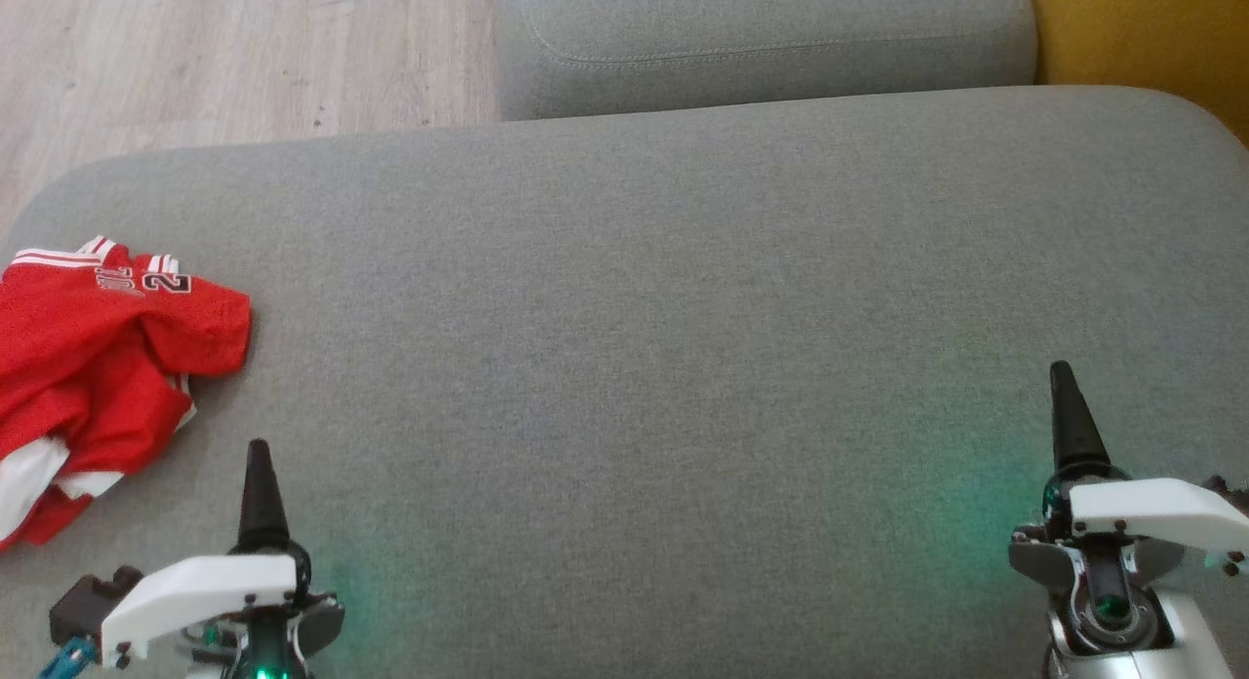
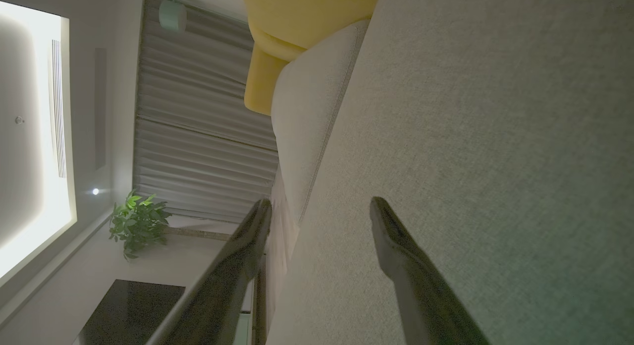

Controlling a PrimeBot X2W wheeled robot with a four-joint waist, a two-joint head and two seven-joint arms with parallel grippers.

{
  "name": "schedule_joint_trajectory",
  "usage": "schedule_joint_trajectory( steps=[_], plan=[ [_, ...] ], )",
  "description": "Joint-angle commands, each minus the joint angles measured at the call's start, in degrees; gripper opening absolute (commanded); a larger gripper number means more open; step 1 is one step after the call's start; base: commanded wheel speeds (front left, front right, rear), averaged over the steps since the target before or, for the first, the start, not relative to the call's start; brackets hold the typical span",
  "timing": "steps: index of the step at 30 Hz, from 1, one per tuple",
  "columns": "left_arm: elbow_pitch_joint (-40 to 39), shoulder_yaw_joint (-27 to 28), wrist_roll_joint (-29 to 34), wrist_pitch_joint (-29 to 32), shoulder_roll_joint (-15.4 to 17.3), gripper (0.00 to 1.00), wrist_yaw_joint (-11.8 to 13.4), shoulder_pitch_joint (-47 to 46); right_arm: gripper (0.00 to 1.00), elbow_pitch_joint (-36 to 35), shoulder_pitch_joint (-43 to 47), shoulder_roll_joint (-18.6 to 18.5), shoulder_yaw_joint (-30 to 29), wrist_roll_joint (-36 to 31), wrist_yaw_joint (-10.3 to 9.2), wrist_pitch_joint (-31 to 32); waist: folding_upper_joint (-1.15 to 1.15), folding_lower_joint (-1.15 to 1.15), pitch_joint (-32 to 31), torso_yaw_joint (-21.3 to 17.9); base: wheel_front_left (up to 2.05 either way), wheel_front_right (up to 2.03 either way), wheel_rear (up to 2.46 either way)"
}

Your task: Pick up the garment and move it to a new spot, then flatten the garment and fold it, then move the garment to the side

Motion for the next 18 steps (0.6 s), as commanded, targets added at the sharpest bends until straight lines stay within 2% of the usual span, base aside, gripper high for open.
schedule_joint_trajectory(
  steps=[1,18],
  plan=[
    [-1.5,0.1,1.7,-0.6,1.3,1.00,-0.1,-3.5,1.00,-1.5,-3.5,-1.1,0.5,-1.5,0.07,-0.9,0.00,0.00,0.0,0.0,0.00,0.00,0.00],
    [1.1,-1.1,17.5,-3.6,1.8,1.00,0.1,-5.6,1.00,1.8,-6.6,-1.3,2.5,-16.8,0.11,-3.9,0.00,0.00,0.6,-0.3,0.00,0.00,0.00]
  ],
)
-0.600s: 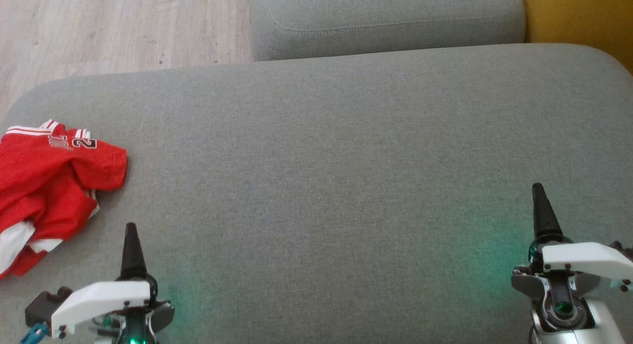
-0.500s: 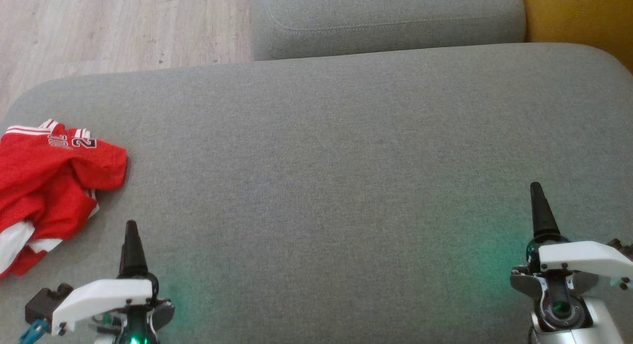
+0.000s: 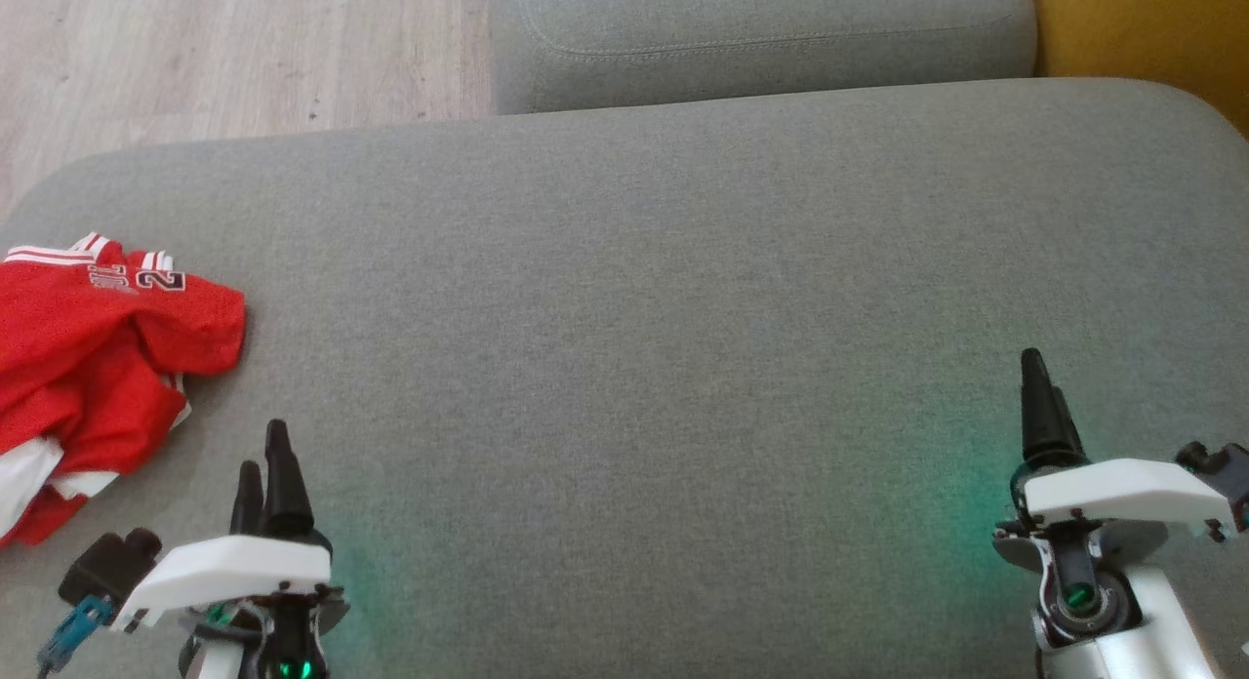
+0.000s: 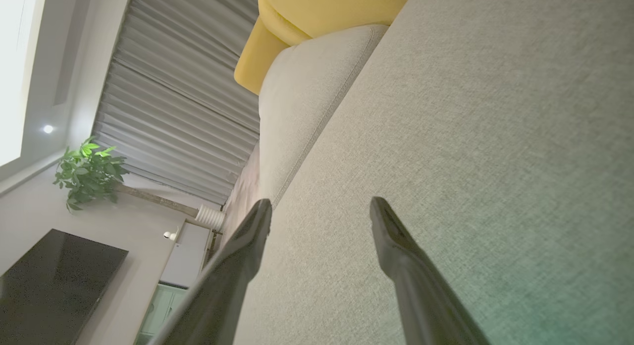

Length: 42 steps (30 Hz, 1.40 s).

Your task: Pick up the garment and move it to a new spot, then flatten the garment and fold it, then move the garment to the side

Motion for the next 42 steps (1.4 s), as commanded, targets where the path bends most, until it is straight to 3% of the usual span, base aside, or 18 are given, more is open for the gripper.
schedule_joint_trajectory(
  steps=[1,42],
  plan=[
    [-1.2,0.3,2.6,-0.8,1.3,1.00,0.1,-3.4,1.00,-1.2,-4.0,-1.2,0.7,-2.5,0.11,-1.1,0.00,0.00,0.0,0.0,0.00,0.00,0.00],
    [1.9,-3.6,33.3,-7.6,1.8,1.00,1.9,-4.8,1.00,3.9,-6.9,-0.4,2.6,-36.3,0.18,-7.9,0.00,0.00,0.4,-0.6,0.00,0.00,0.00]
  ],
)
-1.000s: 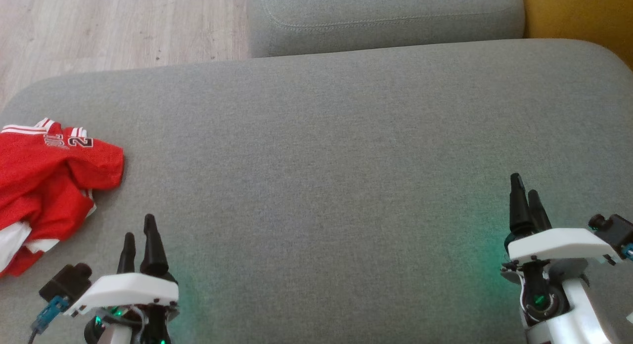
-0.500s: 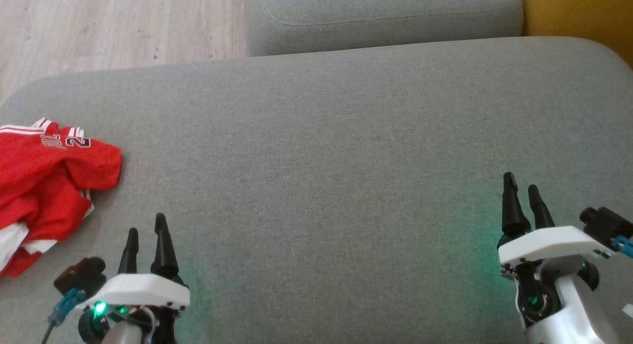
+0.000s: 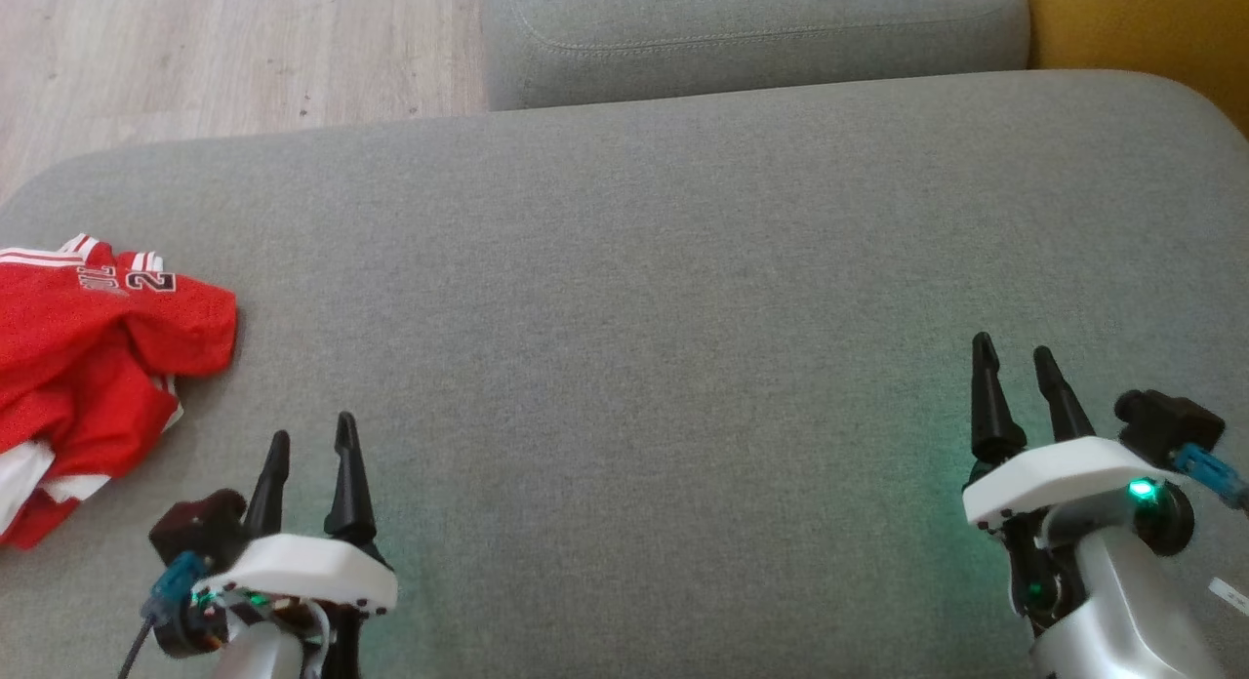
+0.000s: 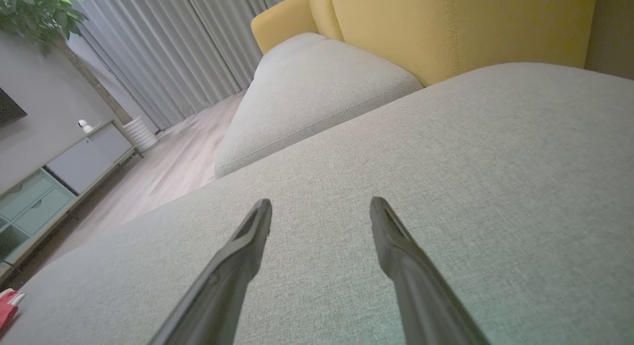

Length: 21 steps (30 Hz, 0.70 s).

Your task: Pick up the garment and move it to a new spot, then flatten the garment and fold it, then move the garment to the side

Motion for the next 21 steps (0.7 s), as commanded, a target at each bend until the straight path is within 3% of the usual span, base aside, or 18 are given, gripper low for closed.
schedule_joint_trajectory(
  steps=[1,21],
  plan=[
    [-1.3,0.6,2.5,-1.0,1.3,1.00,0.3,-3.4,1.00,-1.1,-3.4,-0.3,1.3,-2.8,0.18,-1.1,0.00,0.00,0.0,-0.1,0.00,0.00,0.00],
    [0.7,1.5,14.6,-4.2,1.0,1.00,2.4,-3.6,1.00,2.0,-5.0,0.5,0.9,-18.4,0.22,-4.3,0.00,0.00,0.1,-0.5,0.00,0.00,0.00]
  ],
)
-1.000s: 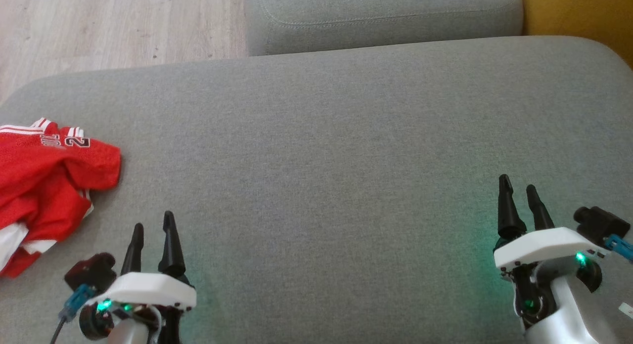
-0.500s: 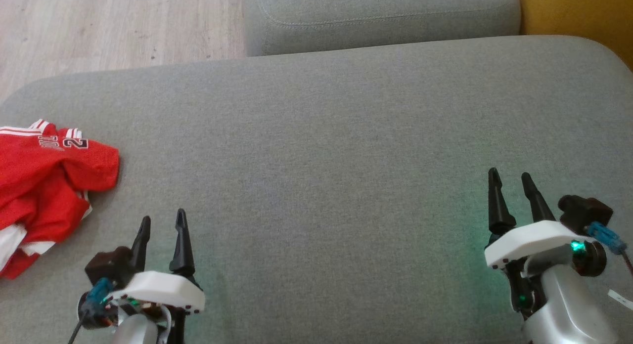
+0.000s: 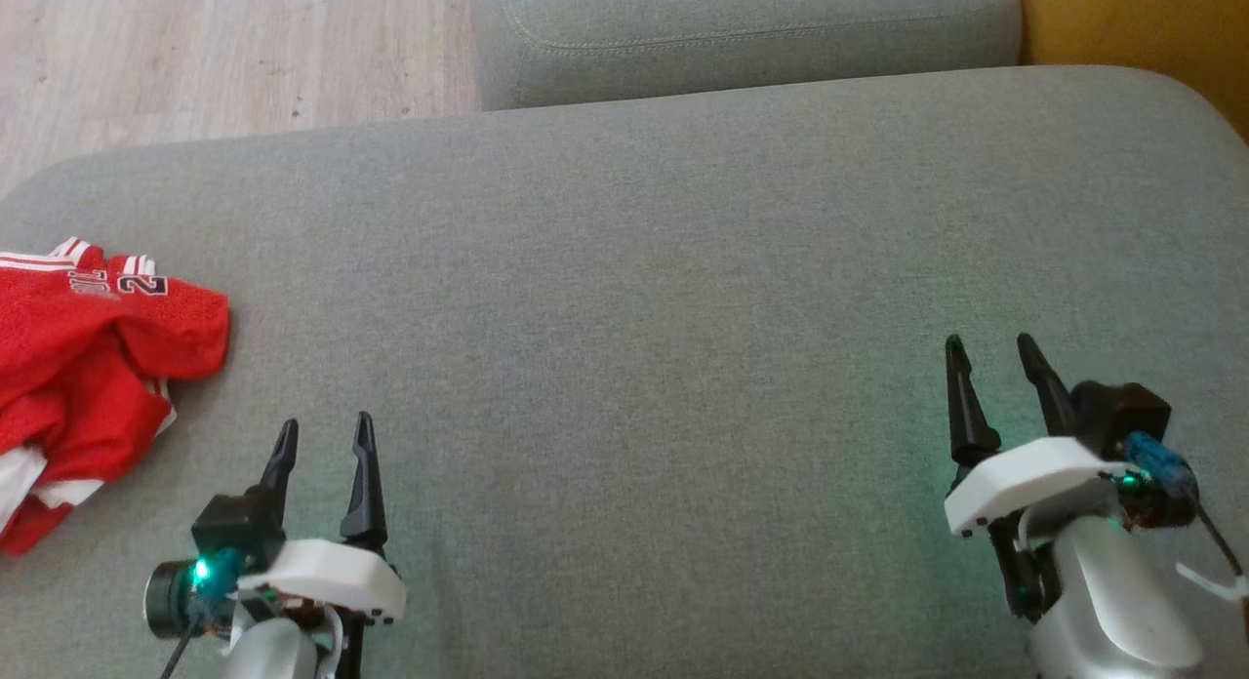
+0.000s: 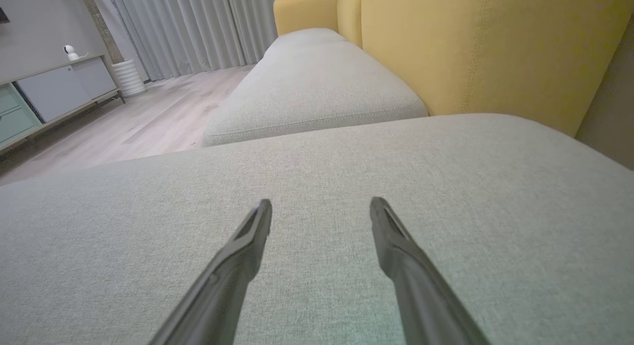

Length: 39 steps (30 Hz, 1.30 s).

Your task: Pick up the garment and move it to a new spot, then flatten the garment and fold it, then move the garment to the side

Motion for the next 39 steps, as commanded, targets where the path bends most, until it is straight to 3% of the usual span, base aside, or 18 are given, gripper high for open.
schedule_joint_trajectory(
  steps=[1,13,17,18,28,39],
  plan=[
    [-1.3,2.0,1.7,-0.8,0.8,1.00,0.5,-2.7,1.00,-1.4,-3.1,0.2,1.1,-1.8,0.22,-0.9,0.00,0.00,0.0,0.0,0.00,0.00,0.00],
    [-0.7,2.9,9.3,-2.8,0.1,1.00,1.1,-3.4,1.00,-1.1,-4.5,0.6,1.6,-10.3,0.24,-2.9,0.00,0.00,1.0,1.9,0.00,0.00,0.00],
    [-1.0,3.3,9.0,-2.8,-0.4,1.00,1.3,-3.0,1.00,-1.2,-4.3,0.7,2.9,-9.7,0.24,-2.9,0.00,0.00,1.4,5.4,0.00,0.00,0.00],
    [-0.9,3.5,8.8,-2.8,-0.6,1.00,1.3,-2.9,1.00,-1.0,-4.2,0.8,3.8,-9.1,0.24,-2.9,0.00,0.00,1.6,8.0,0.00,0.00,0.00],
    [-2.0,5.8,7.7,-2.8,-1.3,1.00,1.9,-0.9,1.00,-0.1,-4.7,1.1,9.1,-6.7,0.24,-2.9,0.00,0.00,2.1,19.8,0.00,0.00,0.00],
    [-3.4,11.3,6.3,-2.8,-1.4,1.00,2.2,1.4,1.00,0.7,-5.1,1.2,13.8,-4.7,0.24,-2.9,0.00,0.00,3.1,25.0,0.00,0.00,0.00]
  ],
)
